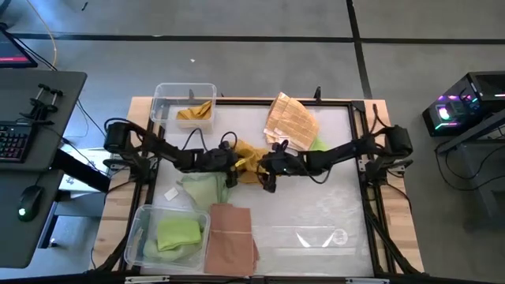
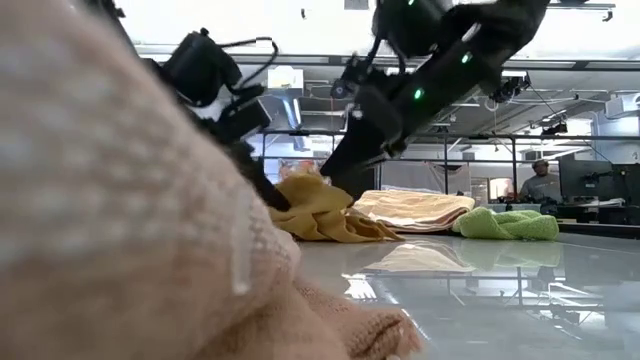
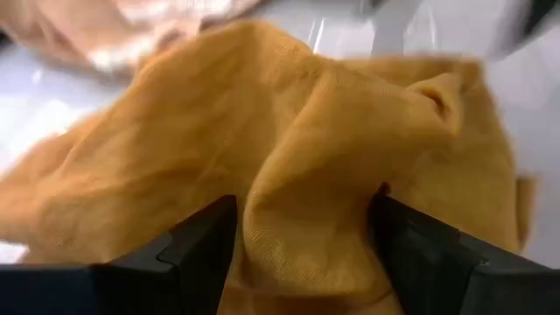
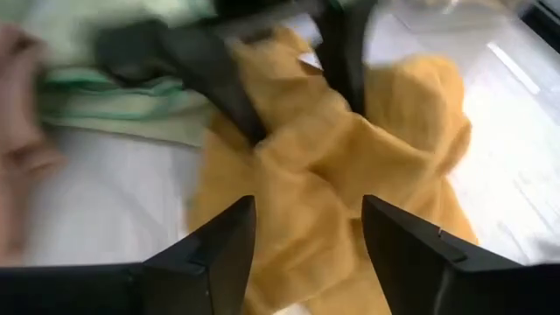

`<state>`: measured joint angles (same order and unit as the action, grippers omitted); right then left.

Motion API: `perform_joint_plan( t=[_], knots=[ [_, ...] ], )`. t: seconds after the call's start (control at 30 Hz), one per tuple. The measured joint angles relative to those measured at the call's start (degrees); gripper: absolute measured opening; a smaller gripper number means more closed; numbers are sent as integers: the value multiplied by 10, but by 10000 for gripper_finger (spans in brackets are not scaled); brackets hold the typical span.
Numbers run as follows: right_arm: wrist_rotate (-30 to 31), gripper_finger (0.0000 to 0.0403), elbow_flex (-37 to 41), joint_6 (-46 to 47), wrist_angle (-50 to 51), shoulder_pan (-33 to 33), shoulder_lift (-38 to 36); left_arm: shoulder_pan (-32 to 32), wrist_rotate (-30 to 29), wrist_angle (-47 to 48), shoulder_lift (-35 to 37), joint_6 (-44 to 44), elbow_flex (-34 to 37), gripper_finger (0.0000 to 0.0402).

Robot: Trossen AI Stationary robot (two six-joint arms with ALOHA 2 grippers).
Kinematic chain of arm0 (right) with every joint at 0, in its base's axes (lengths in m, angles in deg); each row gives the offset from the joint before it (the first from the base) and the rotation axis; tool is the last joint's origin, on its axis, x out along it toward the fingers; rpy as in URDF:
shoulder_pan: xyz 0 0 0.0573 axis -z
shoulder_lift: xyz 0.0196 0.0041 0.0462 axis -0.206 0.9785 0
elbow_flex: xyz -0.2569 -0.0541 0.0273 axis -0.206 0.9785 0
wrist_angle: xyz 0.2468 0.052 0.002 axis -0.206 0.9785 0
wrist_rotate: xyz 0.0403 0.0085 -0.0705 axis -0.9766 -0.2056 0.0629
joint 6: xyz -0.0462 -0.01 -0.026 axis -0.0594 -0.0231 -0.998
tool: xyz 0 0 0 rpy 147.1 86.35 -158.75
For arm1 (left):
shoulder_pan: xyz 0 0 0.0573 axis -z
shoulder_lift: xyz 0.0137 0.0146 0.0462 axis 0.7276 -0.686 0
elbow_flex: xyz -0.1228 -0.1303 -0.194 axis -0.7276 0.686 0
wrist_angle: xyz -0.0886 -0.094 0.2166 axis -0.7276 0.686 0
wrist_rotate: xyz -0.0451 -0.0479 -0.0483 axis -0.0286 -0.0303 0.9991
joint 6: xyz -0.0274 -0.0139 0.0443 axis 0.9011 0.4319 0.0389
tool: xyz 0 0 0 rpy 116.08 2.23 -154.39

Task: Sort towels by color in basket
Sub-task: Put the yellow towel into the top transparent bin

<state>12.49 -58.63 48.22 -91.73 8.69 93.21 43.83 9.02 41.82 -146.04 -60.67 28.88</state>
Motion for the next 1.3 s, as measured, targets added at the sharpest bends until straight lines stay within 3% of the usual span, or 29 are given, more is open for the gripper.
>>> perform_joint_plan(
  t=[0.17,0.27,0.4,0.57,0.67,0.87,1.03,1.13,1.2,1.3],
  knots=[
    [0,193,-1,0,26,-35,-40,-12,39,24,-42,-3,-21,250],
    [1,193,-1,0,36,-57,-56,-13,44,27,-64,-5,-38,226],
    [4,193,0,3,65,-83,-78,-13,46,32,-75,-19,-49,154],
    [26,193,0,17,109,-116,-114,-6,64,59,-37,-22,-52,24],
    [77,193,0,20,128,-138,-132,7,58,72,29,-37,-54,17],
    [185,193,-1,17,161,-171,-154,41,-46,166,221,-114,-70,5],
    [208,193,0,30,168,-175,-156,46,-238,304,383,-209,-109,7],
    [211,193,0,35,169,-175,-152,27,-355,376,446,-261,-150,4],
    [213,193,0,36,163,-172,-148,-6,-387,413,478,-297,-166,3],
    [215,193,0,32,161,-168,-144,-85,-375,419,502,-337,-180,3]
  ],
)
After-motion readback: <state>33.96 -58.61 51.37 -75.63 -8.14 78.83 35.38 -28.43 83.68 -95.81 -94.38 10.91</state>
